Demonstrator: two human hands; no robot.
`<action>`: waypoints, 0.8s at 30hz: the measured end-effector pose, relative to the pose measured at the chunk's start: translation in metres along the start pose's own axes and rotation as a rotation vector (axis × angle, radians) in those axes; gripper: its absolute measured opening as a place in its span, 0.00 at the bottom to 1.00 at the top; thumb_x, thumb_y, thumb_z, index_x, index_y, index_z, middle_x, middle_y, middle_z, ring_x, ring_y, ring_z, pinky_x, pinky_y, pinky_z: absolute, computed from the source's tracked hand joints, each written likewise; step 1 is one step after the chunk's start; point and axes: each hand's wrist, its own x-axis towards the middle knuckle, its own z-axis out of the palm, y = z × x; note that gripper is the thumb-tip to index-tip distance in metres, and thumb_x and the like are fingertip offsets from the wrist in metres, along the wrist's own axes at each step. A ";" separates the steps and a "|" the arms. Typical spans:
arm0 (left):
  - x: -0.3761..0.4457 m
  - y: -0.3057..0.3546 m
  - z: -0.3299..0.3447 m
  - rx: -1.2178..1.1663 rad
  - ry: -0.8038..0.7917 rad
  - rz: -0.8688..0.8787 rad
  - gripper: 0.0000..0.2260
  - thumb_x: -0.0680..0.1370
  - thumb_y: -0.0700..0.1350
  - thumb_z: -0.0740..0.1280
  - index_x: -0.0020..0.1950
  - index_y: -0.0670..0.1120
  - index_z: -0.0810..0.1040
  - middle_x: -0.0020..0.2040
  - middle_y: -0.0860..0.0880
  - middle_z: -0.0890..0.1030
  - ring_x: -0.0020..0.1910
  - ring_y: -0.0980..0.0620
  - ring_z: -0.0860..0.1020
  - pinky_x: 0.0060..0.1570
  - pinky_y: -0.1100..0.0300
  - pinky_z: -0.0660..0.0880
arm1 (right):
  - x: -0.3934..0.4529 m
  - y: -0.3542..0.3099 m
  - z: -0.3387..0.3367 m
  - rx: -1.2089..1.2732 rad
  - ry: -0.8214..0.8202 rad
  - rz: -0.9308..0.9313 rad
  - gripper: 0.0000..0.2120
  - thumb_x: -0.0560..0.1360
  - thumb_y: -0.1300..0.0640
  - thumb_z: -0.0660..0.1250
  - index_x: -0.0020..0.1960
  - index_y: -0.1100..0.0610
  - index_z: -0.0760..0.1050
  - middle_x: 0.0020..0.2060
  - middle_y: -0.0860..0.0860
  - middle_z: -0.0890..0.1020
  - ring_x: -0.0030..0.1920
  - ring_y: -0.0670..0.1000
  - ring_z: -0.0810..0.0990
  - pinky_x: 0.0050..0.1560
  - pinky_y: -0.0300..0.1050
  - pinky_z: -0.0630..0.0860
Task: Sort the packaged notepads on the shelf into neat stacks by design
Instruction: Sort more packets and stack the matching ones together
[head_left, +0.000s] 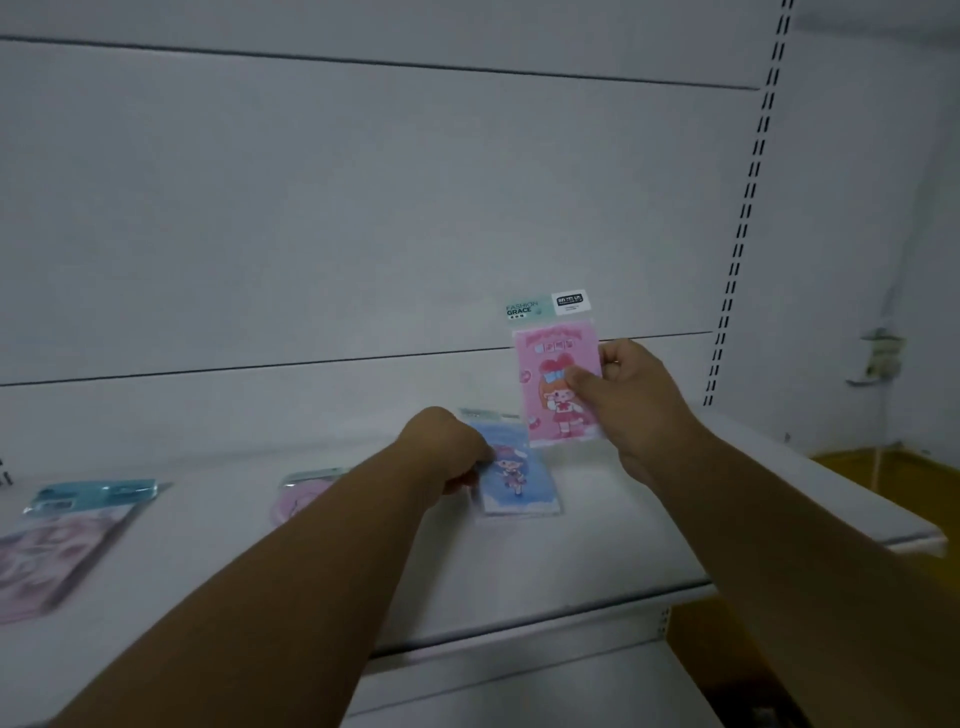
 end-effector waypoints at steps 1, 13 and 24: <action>0.002 0.000 0.002 0.044 -0.003 -0.012 0.09 0.74 0.40 0.73 0.39 0.38 0.76 0.37 0.38 0.81 0.30 0.45 0.76 0.24 0.63 0.69 | 0.001 0.002 -0.001 -0.004 -0.021 0.000 0.06 0.76 0.56 0.70 0.48 0.56 0.75 0.47 0.54 0.85 0.44 0.55 0.87 0.50 0.58 0.83; -0.002 0.008 -0.016 0.052 0.302 0.174 0.12 0.79 0.50 0.64 0.48 0.41 0.79 0.48 0.44 0.83 0.43 0.45 0.80 0.40 0.57 0.76 | 0.002 0.009 0.010 -0.132 -0.144 0.095 0.06 0.80 0.56 0.65 0.44 0.56 0.76 0.45 0.55 0.85 0.45 0.54 0.85 0.52 0.54 0.82; 0.030 0.014 -0.033 -0.109 0.001 0.020 0.08 0.77 0.42 0.70 0.49 0.36 0.81 0.37 0.46 0.83 0.30 0.53 0.74 0.26 0.63 0.66 | 0.001 0.017 0.017 -0.324 -0.227 0.281 0.09 0.76 0.57 0.69 0.49 0.63 0.78 0.43 0.58 0.86 0.39 0.55 0.87 0.40 0.50 0.84</action>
